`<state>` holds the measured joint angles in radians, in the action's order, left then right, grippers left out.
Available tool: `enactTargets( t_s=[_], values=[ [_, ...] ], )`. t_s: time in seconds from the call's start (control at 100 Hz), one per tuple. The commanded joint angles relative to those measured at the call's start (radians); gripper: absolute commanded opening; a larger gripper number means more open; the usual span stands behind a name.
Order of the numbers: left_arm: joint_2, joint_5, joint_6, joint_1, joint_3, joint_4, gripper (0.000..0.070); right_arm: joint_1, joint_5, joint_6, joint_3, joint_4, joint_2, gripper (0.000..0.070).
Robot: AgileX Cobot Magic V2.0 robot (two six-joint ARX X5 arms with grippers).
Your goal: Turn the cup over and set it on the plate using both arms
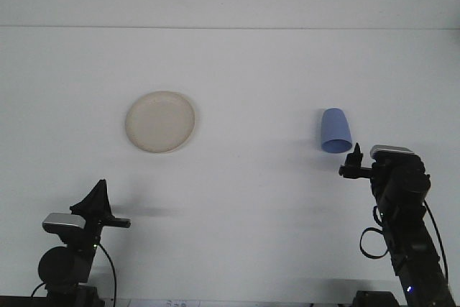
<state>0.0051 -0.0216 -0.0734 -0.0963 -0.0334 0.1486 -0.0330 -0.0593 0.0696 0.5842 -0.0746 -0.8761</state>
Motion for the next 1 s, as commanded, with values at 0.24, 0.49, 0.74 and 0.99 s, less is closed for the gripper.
enactTargets(
  t_s=[0.24, 0.49, 0.74, 0.99],
  values=[
    [0.0, 0.002, -0.008, 0.0, 0.019, 0.01, 0.0012, -0.003, 0.0, -0.052, -0.073, 0.204, -0.233, 0.0571],
    [0.0, 0.002, -0.008, 0.0, 0.019, 0.01, 0.0013, -0.022, 0.041, -0.051, -0.072, 0.455, -0.451, 0.0571],
    [0.0, 0.002, -0.008, 0.0, 0.019, 0.01, 0.0012, -0.05, 0.072, -0.056, -0.072, 0.657, -0.62, 0.0509],
    [0.0, 0.002, -0.008, 0.0, 0.019, 0.01, 0.0012, -0.081, 0.181, -0.071, -0.061, 0.737, -0.664, 0.0]
  ],
)
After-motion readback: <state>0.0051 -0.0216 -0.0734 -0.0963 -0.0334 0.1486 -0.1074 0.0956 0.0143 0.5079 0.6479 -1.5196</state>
